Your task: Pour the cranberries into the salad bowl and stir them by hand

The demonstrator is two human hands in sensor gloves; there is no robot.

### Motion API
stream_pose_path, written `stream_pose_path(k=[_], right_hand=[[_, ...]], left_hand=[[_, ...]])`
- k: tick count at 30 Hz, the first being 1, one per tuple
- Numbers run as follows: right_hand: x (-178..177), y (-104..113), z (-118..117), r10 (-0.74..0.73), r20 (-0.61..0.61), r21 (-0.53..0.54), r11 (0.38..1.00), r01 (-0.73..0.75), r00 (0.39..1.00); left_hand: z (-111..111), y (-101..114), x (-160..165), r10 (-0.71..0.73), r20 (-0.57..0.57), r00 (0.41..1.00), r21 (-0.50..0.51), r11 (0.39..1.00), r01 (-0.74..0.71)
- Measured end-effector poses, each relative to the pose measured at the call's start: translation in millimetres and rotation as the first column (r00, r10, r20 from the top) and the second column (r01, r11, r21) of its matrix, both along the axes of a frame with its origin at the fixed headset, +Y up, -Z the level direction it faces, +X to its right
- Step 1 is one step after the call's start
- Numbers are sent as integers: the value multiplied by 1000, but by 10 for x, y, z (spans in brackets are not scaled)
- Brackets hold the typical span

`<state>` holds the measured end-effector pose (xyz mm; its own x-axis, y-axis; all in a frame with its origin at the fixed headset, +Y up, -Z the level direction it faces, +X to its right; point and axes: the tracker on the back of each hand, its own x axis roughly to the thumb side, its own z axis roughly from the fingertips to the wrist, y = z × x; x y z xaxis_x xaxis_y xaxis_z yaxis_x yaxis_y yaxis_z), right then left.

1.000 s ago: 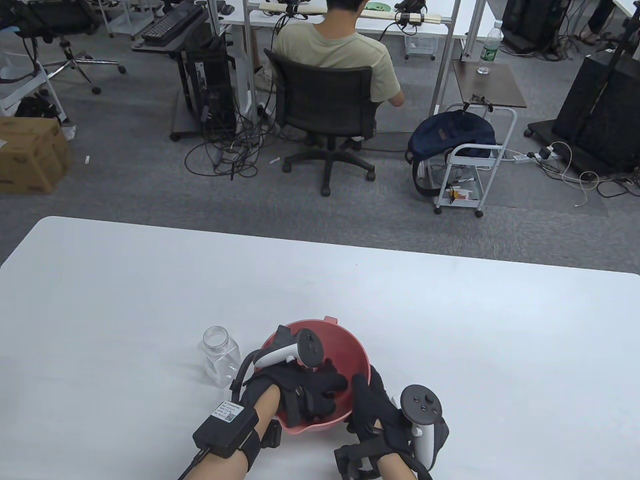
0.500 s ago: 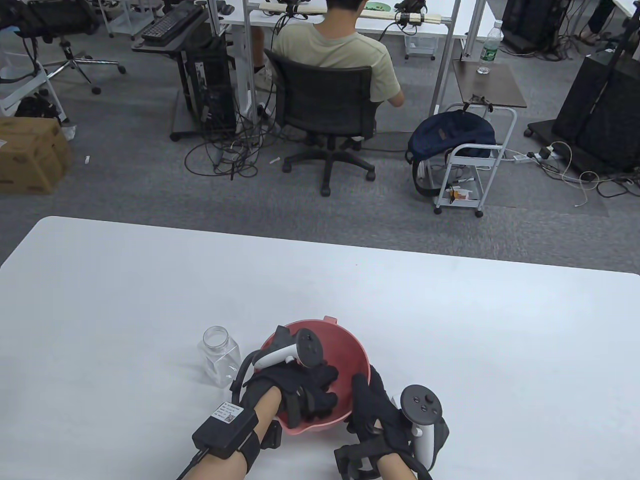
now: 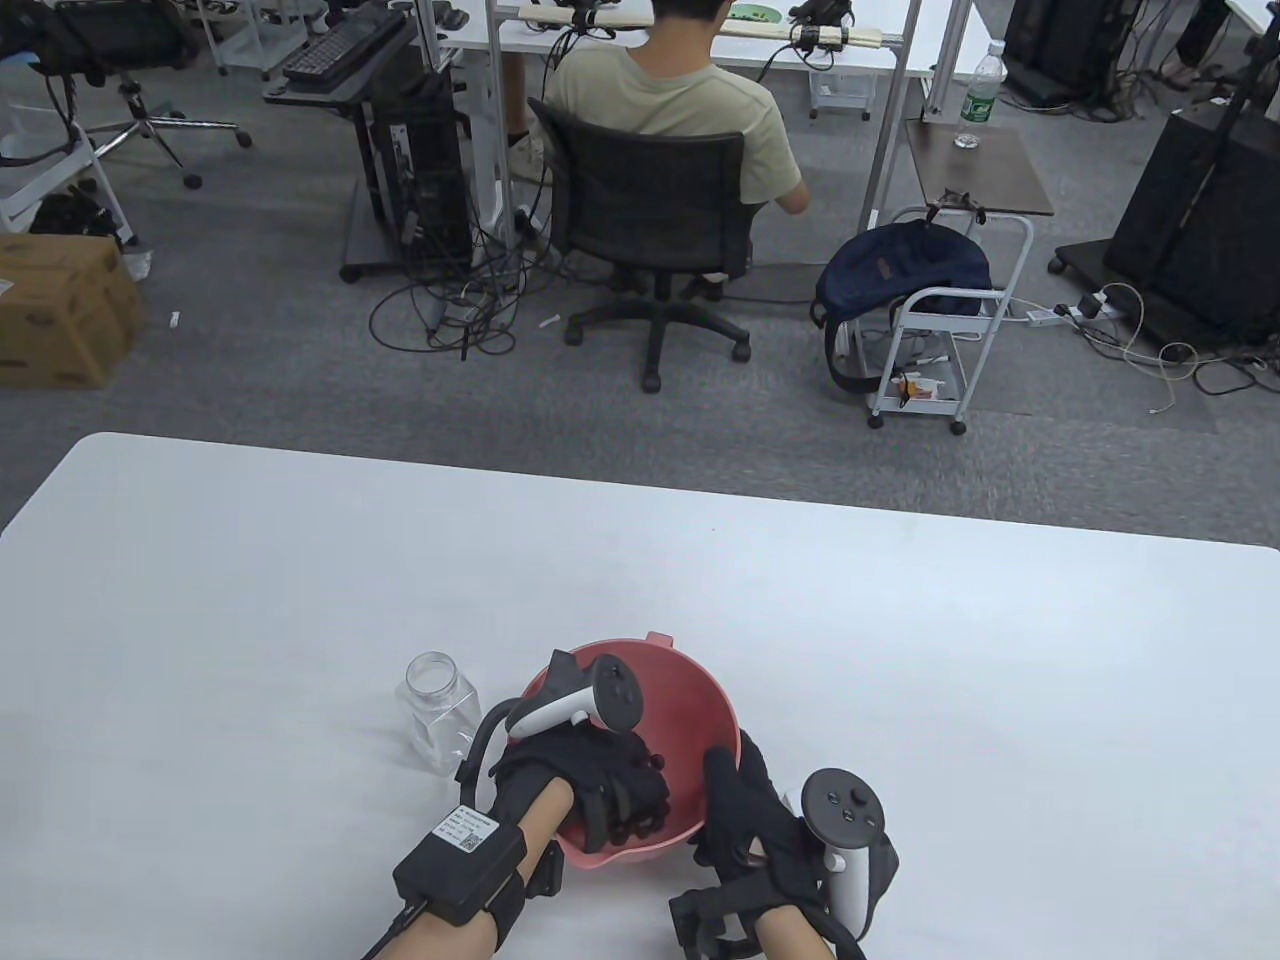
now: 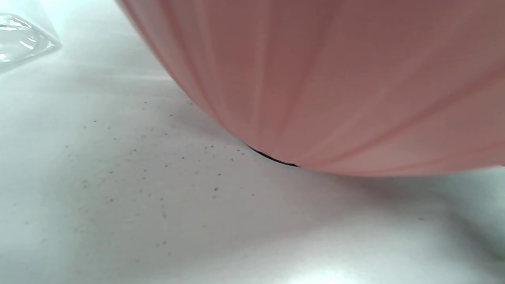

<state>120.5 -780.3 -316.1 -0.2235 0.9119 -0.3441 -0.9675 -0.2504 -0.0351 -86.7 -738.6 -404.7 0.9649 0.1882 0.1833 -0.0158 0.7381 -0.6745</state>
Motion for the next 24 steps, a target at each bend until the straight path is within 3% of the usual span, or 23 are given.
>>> stream_pose_path(k=[24], right_hand=[[2, 1, -7, 4, -4, 1, 1000, -4, 1000]], left_hand=[[12, -28, 18, -30, 19, 999, -59, 998, 31]])
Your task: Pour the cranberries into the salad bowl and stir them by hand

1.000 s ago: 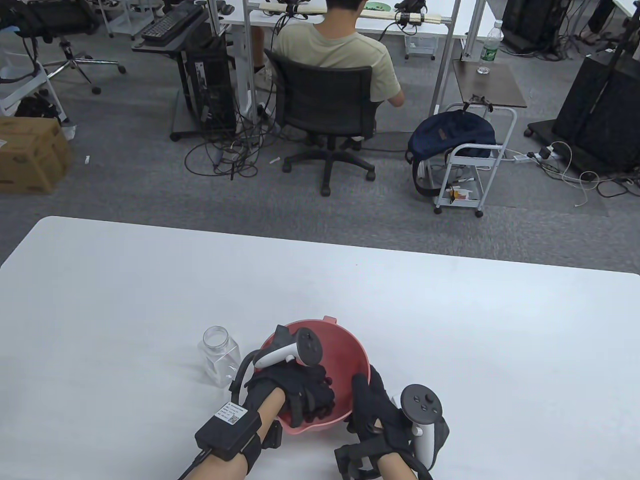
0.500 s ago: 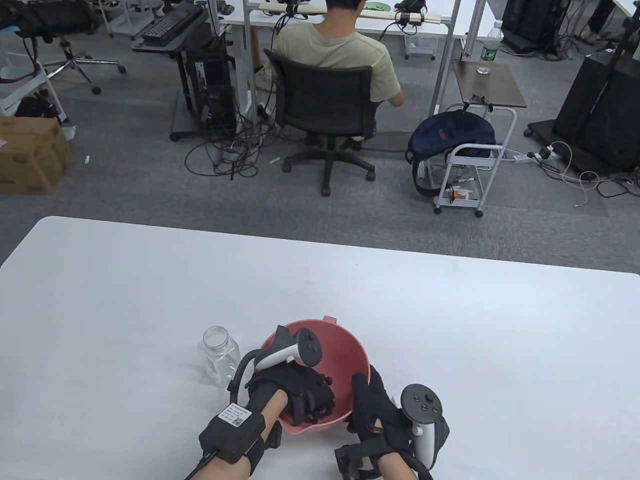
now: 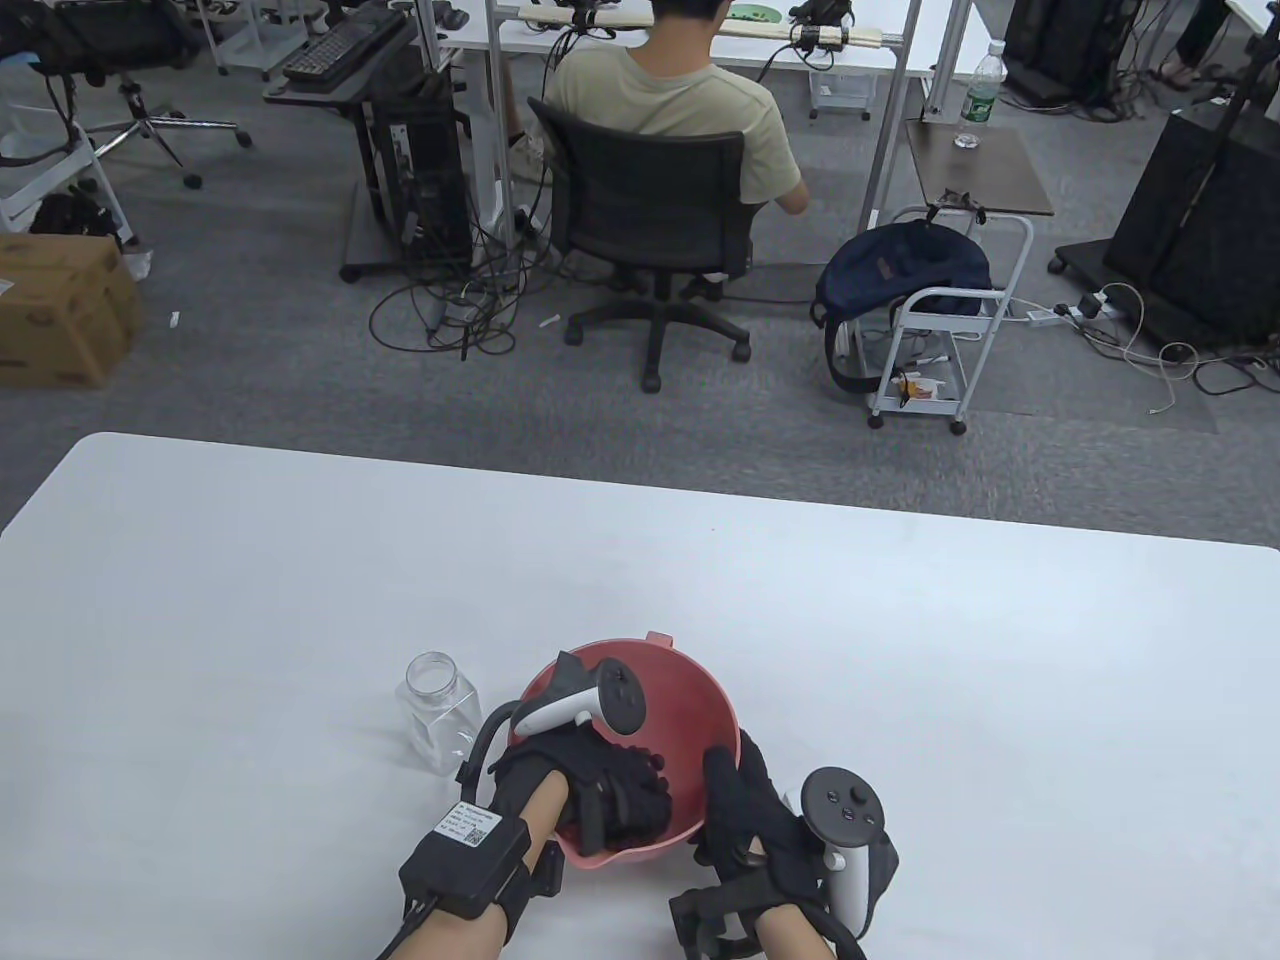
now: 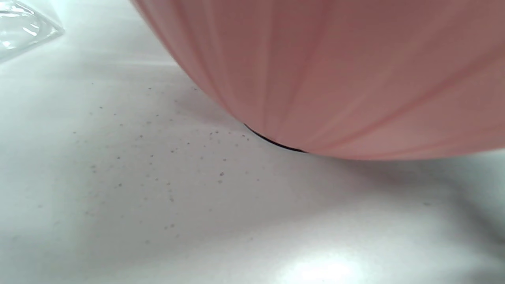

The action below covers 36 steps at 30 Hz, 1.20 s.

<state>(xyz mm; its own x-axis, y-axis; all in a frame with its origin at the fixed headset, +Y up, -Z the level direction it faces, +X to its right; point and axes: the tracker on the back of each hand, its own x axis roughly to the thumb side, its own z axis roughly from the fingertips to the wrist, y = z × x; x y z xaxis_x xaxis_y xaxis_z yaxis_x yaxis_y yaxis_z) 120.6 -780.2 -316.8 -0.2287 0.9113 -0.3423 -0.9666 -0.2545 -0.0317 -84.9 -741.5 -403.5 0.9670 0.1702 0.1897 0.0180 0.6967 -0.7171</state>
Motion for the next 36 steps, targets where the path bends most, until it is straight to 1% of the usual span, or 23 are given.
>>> stream_pose_path(k=[5, 11, 19, 22, 23, 24, 25, 26, 27, 28, 30, 32, 34, 36], right_hand=[[0, 1, 0, 2, -2, 0, 1000, -2, 1000], [0, 20, -8, 25, -9, -2, 1000, -25, 1000], [54, 23, -30, 12, 2, -19, 1000, -12, 1000], [84, 28, -33, 6, 11, -20, 1000, -6, 1000], [86, 30, -32, 2, 7, -17, 1000, -2, 1000], [77, 47, -24, 13, 1, -13, 1000, -13, 1000], [72, 62, -21, 31, 3, -6, 1000, -31, 1000], [71, 76, -19, 58, 14, 2, 998, -58, 998], [74, 79, -18, 64, 17, 1, 998, -64, 998], [68, 80, -20, 60, 10, 6, 998, -60, 998], [53, 92, -23, 63, -5, 12, 998, -63, 998], [55, 104, -36, 84, -3, 18, 996, -84, 996], [64, 115, -45, 87, -10, 16, 996, -87, 996], [93, 144, -41, 90, -6, 23, 996, -90, 996]], left_hand=[[5, 8, 4, 25, 14, 1000, 7, 1000, -25], [3, 37, -5, 92, 35, 995, 11, 996, -92], [73, 166, 11, 263, 60, 963, 10, 965, -264], [110, 244, 35, 310, 66, 949, 34, 949, -312], [111, 275, 36, 341, 32, 939, 21, 939, -342], [130, 313, 25, 396, -13, 918, 12, 918, -396], [139, 335, 8, 418, -3, 908, 15, 908, -418], [129, 385, -23, 435, 29, 900, 49, 899, -436], [139, 421, -49, 432, 24, 902, 69, 899, -433], [157, 467, -90, 453, -10, 891, 69, 890, -451], [190, 567, -156, 511, -8, 859, 67, 858, -509], [235, 682, -223, 540, 11, 841, 103, 836, -538], [296, 808, -318, 561, 25, 827, 157, 815, -558], [363, 923, -437, 569, 39, 822, 240, 793, -560]])
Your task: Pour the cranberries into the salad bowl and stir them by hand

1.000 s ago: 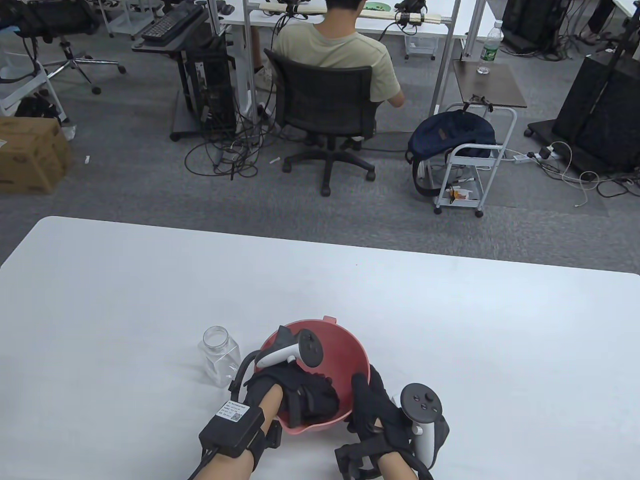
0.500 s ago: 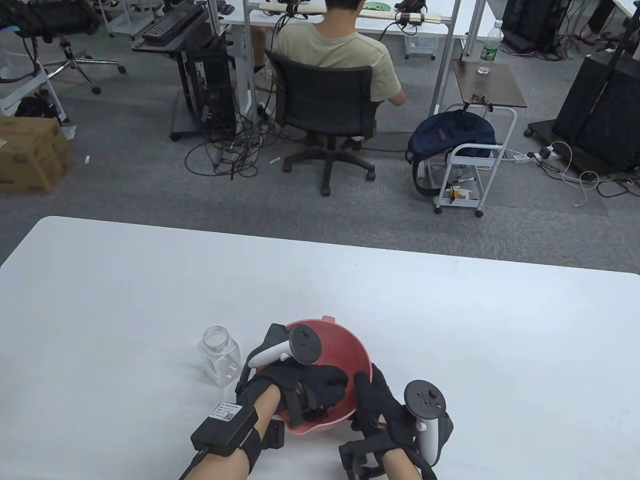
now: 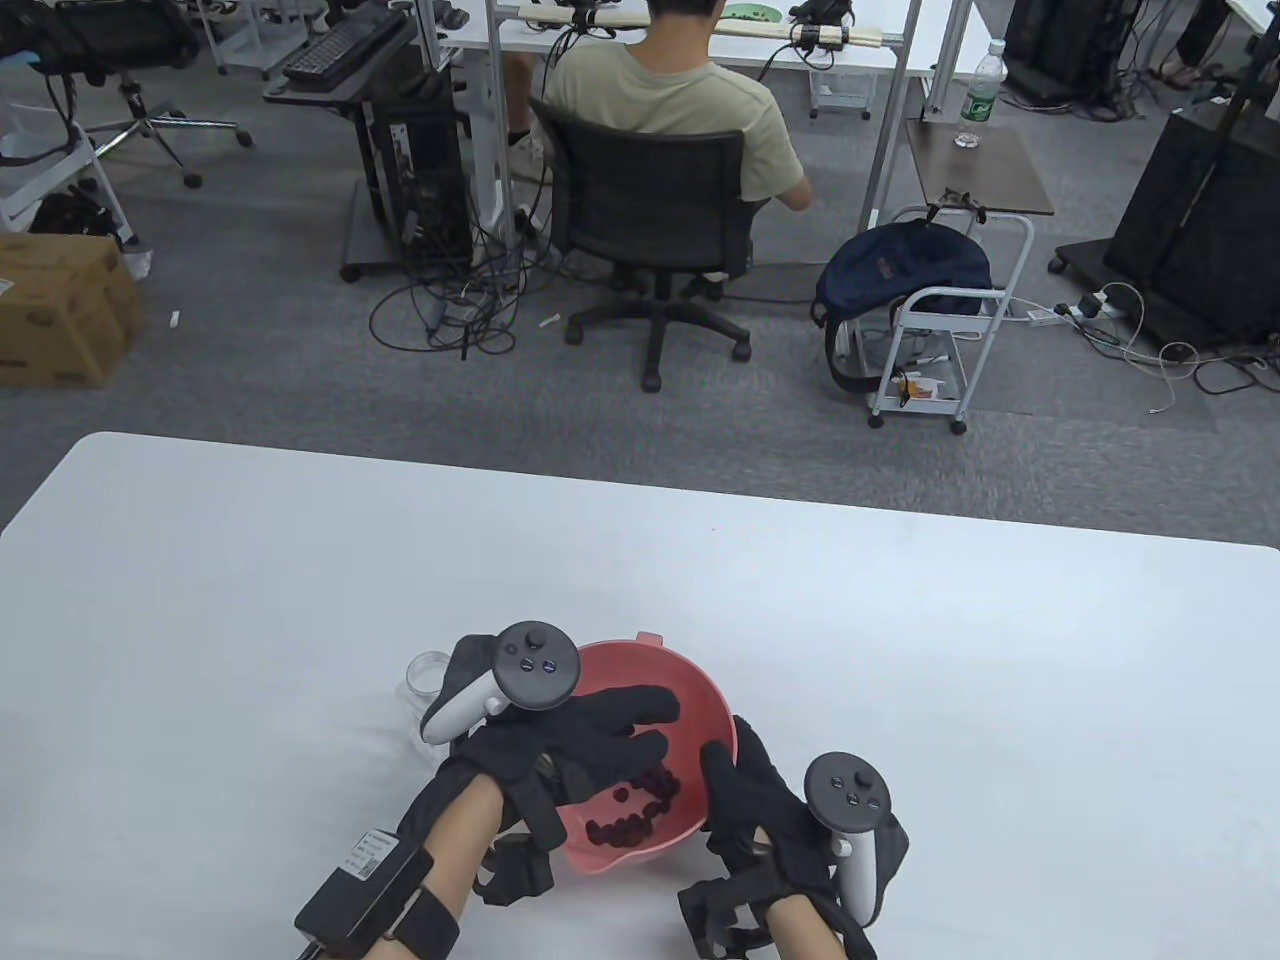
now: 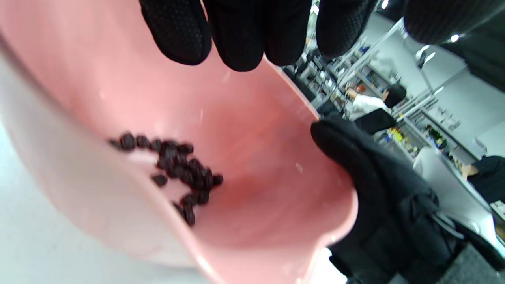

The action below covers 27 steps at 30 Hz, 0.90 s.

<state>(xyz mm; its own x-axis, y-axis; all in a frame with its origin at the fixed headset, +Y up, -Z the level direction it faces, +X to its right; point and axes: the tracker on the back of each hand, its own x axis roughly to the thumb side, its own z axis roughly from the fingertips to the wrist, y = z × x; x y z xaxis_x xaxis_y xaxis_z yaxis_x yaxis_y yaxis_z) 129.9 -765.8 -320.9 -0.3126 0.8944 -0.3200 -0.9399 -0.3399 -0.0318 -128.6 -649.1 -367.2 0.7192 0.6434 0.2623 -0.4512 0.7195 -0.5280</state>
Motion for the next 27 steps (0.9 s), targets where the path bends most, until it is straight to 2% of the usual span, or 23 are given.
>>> stream_pose_path(k=[2, 5, 8, 12, 18, 21, 23, 27], right_hand=[[39, 69, 17, 13, 17, 23, 1000, -13, 1000], [123, 234, 63, 117, 67, 83, 989, -122, 991], [186, 370, 111, 176, 104, 145, 971, -190, 979], [227, 581, 196, 361, 161, 221, 894, -390, 918], [241, 770, 216, 523, 200, 303, 772, -559, 829], [230, 824, 213, 602, 191, 324, 707, -629, 775], [219, 850, 240, 672, 226, 317, 634, -705, 705], [199, 869, 259, 738, 232, 324, 556, -765, 634]], left_hand=[[72, 81, -131, 30, -55, 998, 98, 995, -24], [190, 119, -313, 100, -127, 987, 228, 971, -69], [264, 123, -474, 144, -207, 968, 321, 944, -71], [262, 86, -706, 159, -320, 934, 419, 908, -11], [347, -12, -833, 205, -395, 895, 555, 830, 55], [398, -39, -833, 94, -437, 894, 598, 773, 211], [396, -83, -838, -1, -461, 887, 594, 742, 310], [361, -213, -836, -59, -443, 895, 565, 757, 329]])
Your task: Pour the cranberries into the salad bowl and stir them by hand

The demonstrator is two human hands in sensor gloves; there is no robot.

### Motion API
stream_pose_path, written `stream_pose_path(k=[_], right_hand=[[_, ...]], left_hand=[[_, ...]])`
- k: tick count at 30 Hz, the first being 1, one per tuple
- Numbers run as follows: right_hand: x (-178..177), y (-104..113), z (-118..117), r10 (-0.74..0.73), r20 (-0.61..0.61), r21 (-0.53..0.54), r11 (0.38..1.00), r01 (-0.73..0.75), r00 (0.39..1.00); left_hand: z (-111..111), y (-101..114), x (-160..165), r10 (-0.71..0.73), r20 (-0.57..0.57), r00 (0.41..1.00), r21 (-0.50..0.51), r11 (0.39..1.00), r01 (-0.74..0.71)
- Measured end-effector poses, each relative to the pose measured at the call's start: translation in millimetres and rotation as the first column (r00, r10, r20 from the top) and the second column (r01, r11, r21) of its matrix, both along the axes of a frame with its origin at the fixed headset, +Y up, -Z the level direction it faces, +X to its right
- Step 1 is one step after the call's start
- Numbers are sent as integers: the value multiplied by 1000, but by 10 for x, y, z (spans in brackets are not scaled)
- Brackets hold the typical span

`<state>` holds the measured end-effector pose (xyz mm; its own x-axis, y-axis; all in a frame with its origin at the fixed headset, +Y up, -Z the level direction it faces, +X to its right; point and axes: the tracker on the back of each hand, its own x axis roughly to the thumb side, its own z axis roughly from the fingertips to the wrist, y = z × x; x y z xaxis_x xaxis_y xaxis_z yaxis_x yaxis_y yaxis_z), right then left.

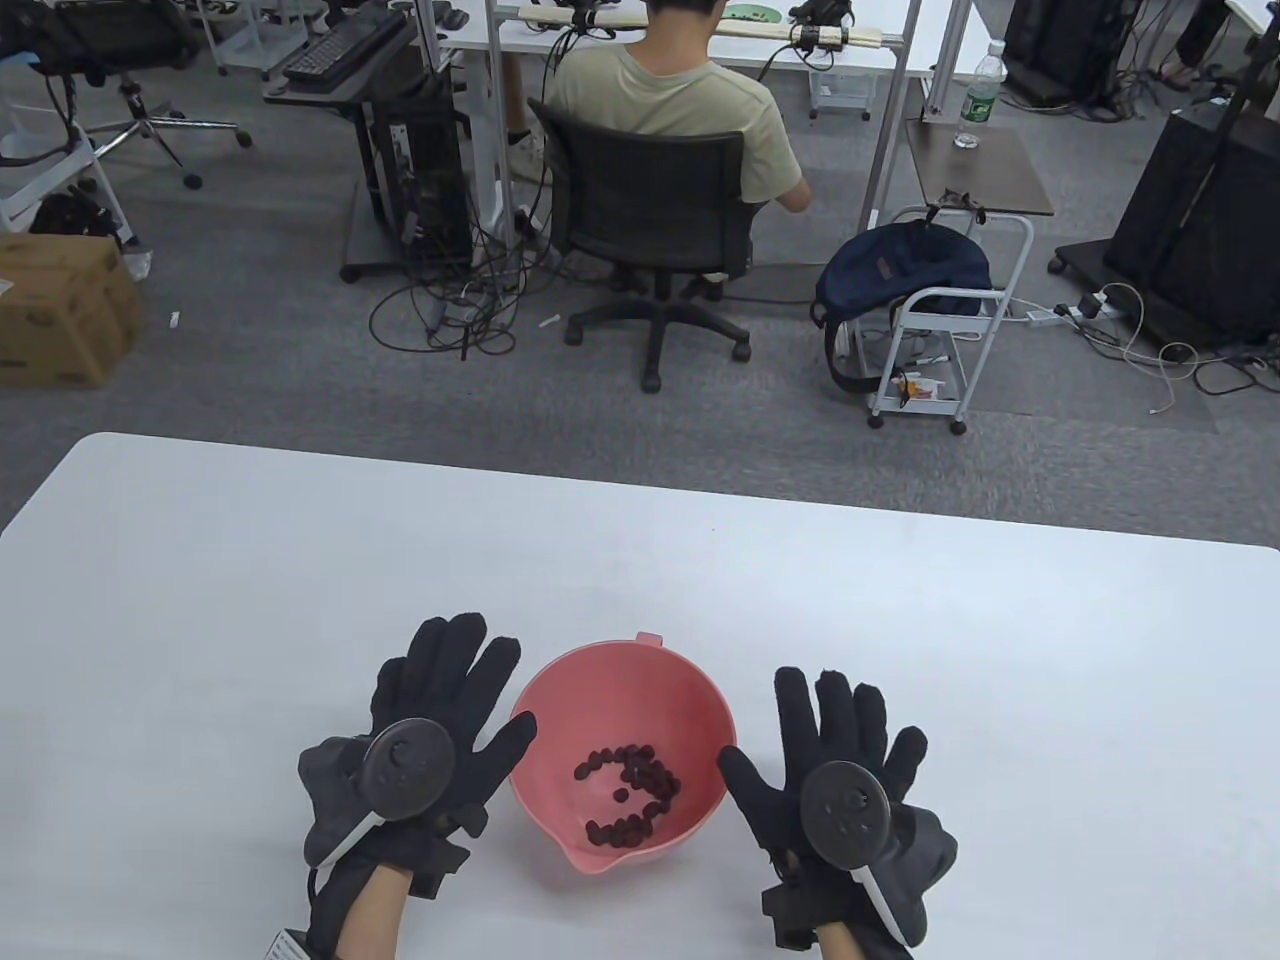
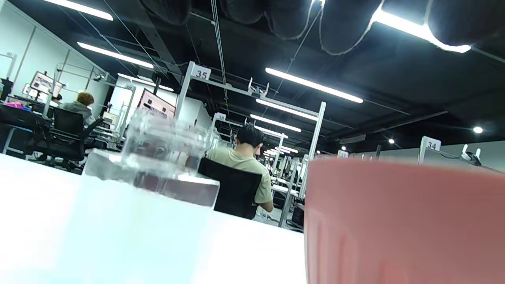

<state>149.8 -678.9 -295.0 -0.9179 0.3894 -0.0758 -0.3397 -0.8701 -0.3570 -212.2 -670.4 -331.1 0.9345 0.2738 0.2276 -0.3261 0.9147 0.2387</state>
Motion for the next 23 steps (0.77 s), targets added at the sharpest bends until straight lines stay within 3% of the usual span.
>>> stream_pose_path(k=[9, 23], right_hand=[[-34, -86, -79, 118, -71, -77, 989, -124, 990], [-32, -182, -113, 102, -78, -110, 988, -110, 992]], left_hand=[[30, -148, 37, -215, 13, 977, -73, 974, 215], [-11, -232, 5, -188, 4, 982, -95, 978, 187]])
